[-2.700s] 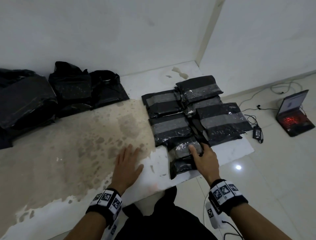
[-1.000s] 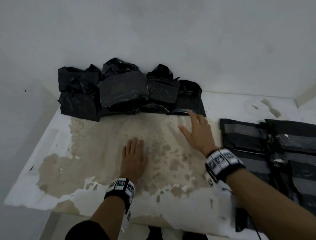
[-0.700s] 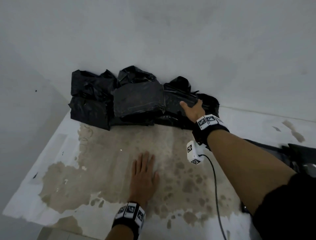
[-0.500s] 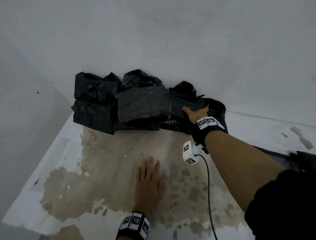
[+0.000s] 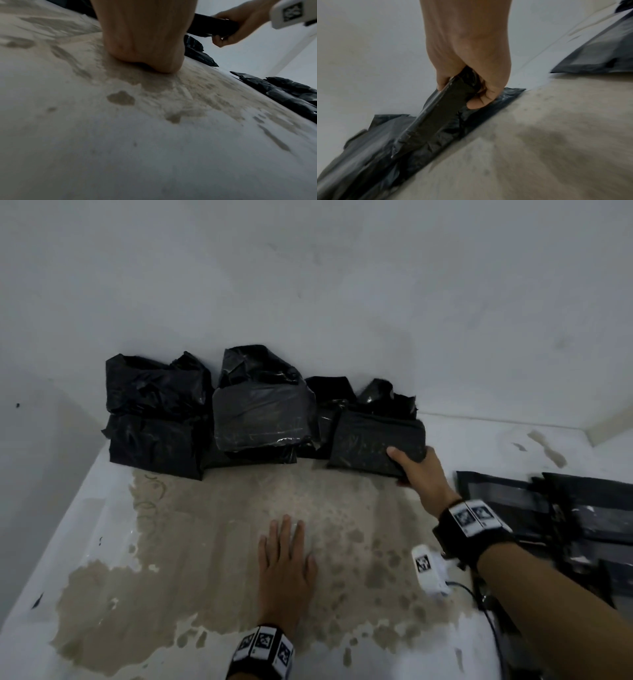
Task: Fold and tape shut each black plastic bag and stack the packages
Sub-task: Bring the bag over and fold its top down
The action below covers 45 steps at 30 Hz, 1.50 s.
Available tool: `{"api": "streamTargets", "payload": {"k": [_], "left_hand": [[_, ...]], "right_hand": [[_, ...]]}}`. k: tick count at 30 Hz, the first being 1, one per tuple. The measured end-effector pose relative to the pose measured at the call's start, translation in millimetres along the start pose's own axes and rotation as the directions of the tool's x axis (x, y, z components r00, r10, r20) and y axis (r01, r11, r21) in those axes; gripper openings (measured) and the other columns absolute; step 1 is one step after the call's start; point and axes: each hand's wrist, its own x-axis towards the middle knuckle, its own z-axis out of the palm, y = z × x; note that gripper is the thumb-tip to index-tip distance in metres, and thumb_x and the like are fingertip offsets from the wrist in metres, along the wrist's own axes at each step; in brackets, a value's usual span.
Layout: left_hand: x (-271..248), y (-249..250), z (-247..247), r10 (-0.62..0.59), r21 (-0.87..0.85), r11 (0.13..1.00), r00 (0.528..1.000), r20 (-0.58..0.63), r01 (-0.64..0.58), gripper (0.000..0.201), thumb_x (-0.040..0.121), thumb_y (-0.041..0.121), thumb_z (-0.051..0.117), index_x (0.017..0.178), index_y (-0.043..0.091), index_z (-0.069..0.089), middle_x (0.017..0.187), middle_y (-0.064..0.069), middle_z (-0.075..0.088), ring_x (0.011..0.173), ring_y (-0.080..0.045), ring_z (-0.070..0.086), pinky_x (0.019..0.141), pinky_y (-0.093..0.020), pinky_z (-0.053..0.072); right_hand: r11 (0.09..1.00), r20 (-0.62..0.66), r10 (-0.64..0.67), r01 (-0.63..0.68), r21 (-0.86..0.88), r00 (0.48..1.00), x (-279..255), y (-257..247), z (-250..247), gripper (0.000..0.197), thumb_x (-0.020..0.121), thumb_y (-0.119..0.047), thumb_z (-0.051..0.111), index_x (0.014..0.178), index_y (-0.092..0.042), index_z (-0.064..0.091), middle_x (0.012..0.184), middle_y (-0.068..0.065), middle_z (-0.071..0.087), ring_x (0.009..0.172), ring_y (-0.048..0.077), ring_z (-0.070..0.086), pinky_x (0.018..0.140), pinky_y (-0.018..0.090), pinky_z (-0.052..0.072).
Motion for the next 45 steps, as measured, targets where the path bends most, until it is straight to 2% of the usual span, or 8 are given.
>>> {"api": "streamTargets", "payload": {"k": [9, 13, 20, 23, 28, 34, 41, 45], "left_hand": [[-2, -1, -5, 0.021, -0.069, 0.997, 1.000, -0.006, -0.021, 0.064, 0.098, 0.044, 0.032, 0.154, 0.014, 0.038, 0.164, -0.013, 0.026, 0.151, -0.036, 0.022, 0.120, -0.058, 0.021], [3, 11, -16, -0.033, -0.173, 0.984, 0.999, 0.026, 0.037, 0.068, 0.096, 0.049, 0.025, 0.152, 0.014, 0.040, 0.163, -0.011, 0.027, 0.153, -0.032, 0.016, 0.123, -0.048, 0.006], [5, 79, -26, 0.027, -0.302, 0.953, 0.999, 0.027, -0.018, 0.058, 0.099, 0.060, 0.032, 0.133, 0.022, 0.058, 0.132, -0.001, 0.061, 0.126, -0.025, 0.051, 0.110, -0.042, 0.036], [8, 103, -29, -0.077, -0.545, 0.825, 0.986, 0.150, 0.148, 0.050, 0.100, 0.045, 0.056, 0.141, 0.018, 0.049, 0.126, 0.004, 0.061, 0.115, -0.017, 0.058, 0.100, -0.033, 0.046], [1, 104, -25, -0.113, -0.542, 0.802, 0.954, 0.278, 0.253, 0.045, 0.099, 0.030, 0.062, 0.136, 0.008, 0.049, 0.134, -0.011, 0.056, 0.121, -0.029, 0.055, 0.093, -0.032, 0.043], [-3, 99, -25, -0.101, -0.531, 0.798, 0.932, 0.348, 0.286, 0.033, 0.098, 0.032, 0.063, 0.123, 0.012, 0.054, 0.114, -0.002, 0.058, 0.105, -0.023, 0.057, 0.082, -0.029, 0.041], [11, 100, -16, -0.268, -0.664, 0.635, 0.919, 0.290, 0.395, 0.017, 0.096, 0.030, 0.066, 0.097, 0.013, 0.065, 0.088, 0.000, 0.064, 0.086, -0.018, 0.060, 0.067, -0.021, 0.041], [9, 100, -20, -0.220, -0.632, 0.724, 0.961, 0.170, 0.277, 0.024, 0.099, 0.029, 0.063, 0.088, 0.008, 0.066, 0.077, 0.003, 0.062, 0.071, -0.007, 0.056, 0.059, -0.009, 0.038]], "right_hand": [[0.978, 0.090, 0.201, -0.195, -0.072, 0.976, -120, 91, -59, 0.061, 0.079, -0.042, 0.084, 0.127, -0.020, 0.053, 0.119, 0.000, 0.067, 0.102, 0.021, 0.070, 0.079, 0.043, 0.063], [0.973, 0.075, 0.182, -0.168, -0.157, 0.981, -143, 127, -69, 0.068, 0.075, -0.048, 0.086, 0.126, -0.022, 0.051, 0.120, -0.003, 0.065, 0.108, 0.017, 0.066, 0.097, 0.045, 0.056], [0.893, 0.159, 0.006, 0.066, -0.446, 0.987, -142, 145, -80, 0.069, 0.074, -0.053, 0.084, 0.125, -0.015, 0.057, 0.115, 0.000, 0.061, 0.110, 0.015, 0.057, 0.086, 0.027, 0.048], [0.855, 0.226, -0.028, 0.140, -0.499, 0.974, -137, 145, -87, 0.080, 0.075, -0.047, 0.086, 0.138, -0.018, 0.046, 0.121, 0.001, 0.049, 0.115, 0.010, 0.038, 0.095, 0.028, 0.040], [0.939, 0.253, 0.060, 0.031, -0.343, 0.966, -112, 136, -97, 0.096, 0.072, -0.066, 0.079, 0.149, -0.025, 0.038, 0.131, 0.006, 0.054, 0.117, 0.020, 0.059, 0.105, 0.042, 0.050], [0.918, 0.318, 0.086, 0.049, -0.394, 0.944, -95, 126, -90, 0.038, 0.089, -0.038, 0.076, 0.119, -0.017, 0.066, 0.106, 0.001, 0.071, 0.106, 0.024, 0.067, 0.095, 0.038, 0.053], [0.910, 0.393, 0.179, 0.000, -0.414, 0.902, -80, 136, -89, 0.070, 0.052, -0.072, 0.078, 0.102, -0.025, 0.063, 0.105, -0.001, 0.072, 0.100, 0.020, 0.068, 0.095, 0.044, 0.054], [0.882, 0.393, 0.152, 0.055, -0.468, 0.907, -86, 123, -84, 0.047, 0.075, -0.064, 0.075, 0.080, -0.023, 0.053, 0.079, -0.007, 0.058, 0.080, 0.017, 0.057, 0.074, 0.030, 0.043]]}}
